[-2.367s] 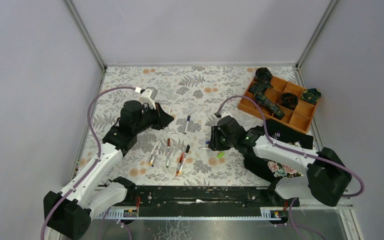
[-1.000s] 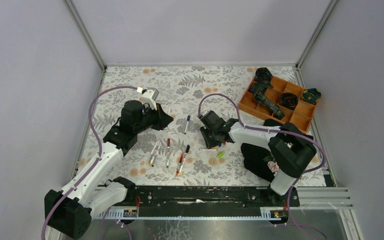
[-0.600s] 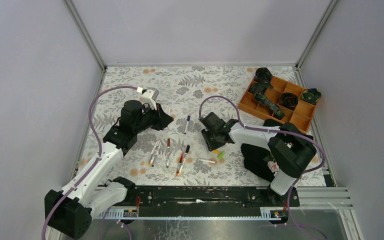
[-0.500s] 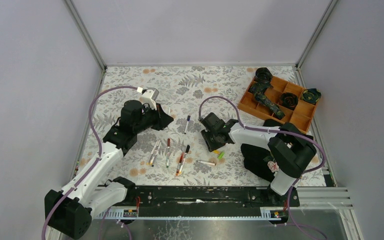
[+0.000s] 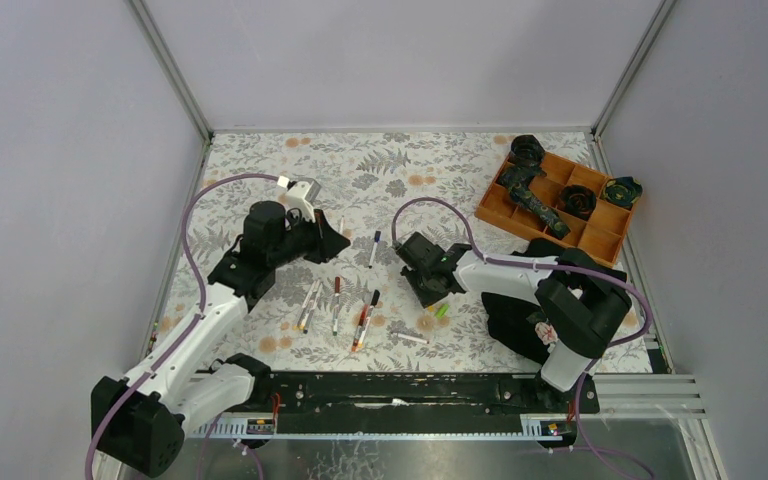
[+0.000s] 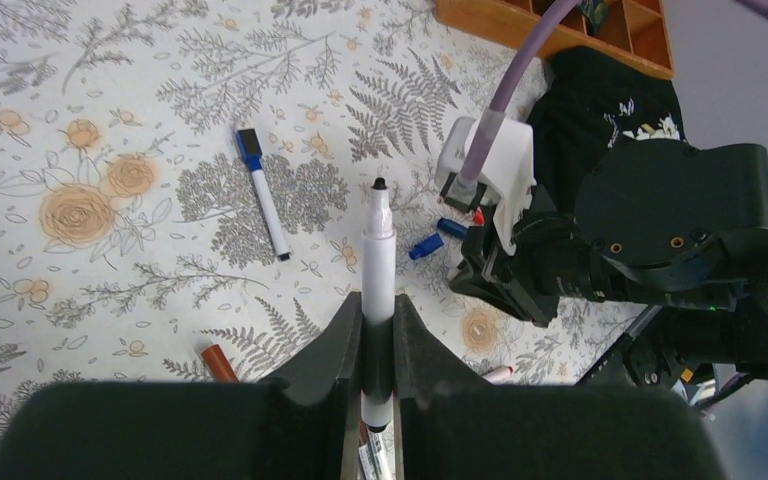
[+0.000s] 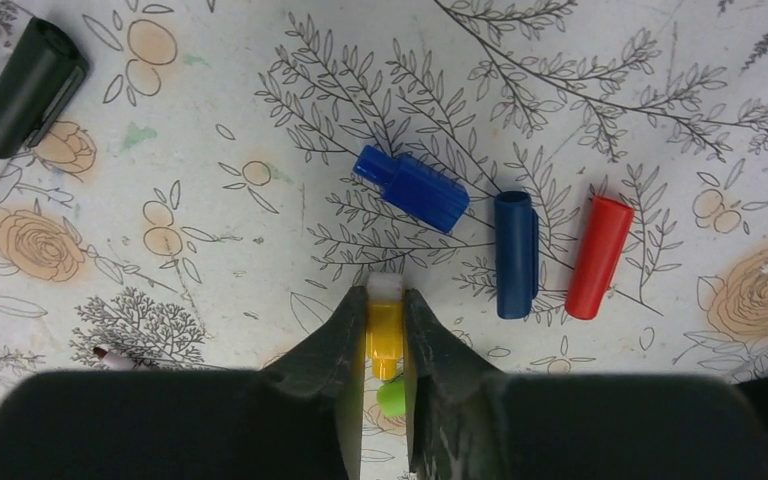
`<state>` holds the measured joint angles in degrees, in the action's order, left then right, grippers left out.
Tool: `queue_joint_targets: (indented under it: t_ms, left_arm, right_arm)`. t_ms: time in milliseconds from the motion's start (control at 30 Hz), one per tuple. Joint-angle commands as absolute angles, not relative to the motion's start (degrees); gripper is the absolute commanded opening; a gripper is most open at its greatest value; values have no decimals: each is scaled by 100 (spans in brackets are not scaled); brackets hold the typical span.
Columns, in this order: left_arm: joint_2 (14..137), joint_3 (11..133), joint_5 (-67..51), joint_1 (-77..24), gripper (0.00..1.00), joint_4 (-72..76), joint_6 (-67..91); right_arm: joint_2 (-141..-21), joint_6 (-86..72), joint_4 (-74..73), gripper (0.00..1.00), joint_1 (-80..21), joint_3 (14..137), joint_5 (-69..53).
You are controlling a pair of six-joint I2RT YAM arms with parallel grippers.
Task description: Insert the pens into the pen caps
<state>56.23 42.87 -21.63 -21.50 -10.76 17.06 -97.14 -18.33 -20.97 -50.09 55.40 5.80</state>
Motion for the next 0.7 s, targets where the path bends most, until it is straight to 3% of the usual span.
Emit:
queue_joint_targets:
  t_ms: [0, 133, 367, 667]
  left_arm:
    - [5584, 4153, -2509, -2154, 0, -739, 1887]
    - [5475, 4047, -2565, -2360, 0, -541, 2169]
    - [5107, 3391, -3209, -2979, 0, 732, 2623]
    - [4825, 3267, -4220, -2982, 0, 1334, 2752]
  right_arm:
    - [-9572, -1924, -2453, 15, -5069, 5542, 1137]
    - [-9187, -2180, -2452, 0, -5061, 5572, 1097]
    - [-7901, -3080, -1898, 0, -5022, 5843, 557]
    - [-6398, -4331, 693, 0, -5018, 5239, 391]
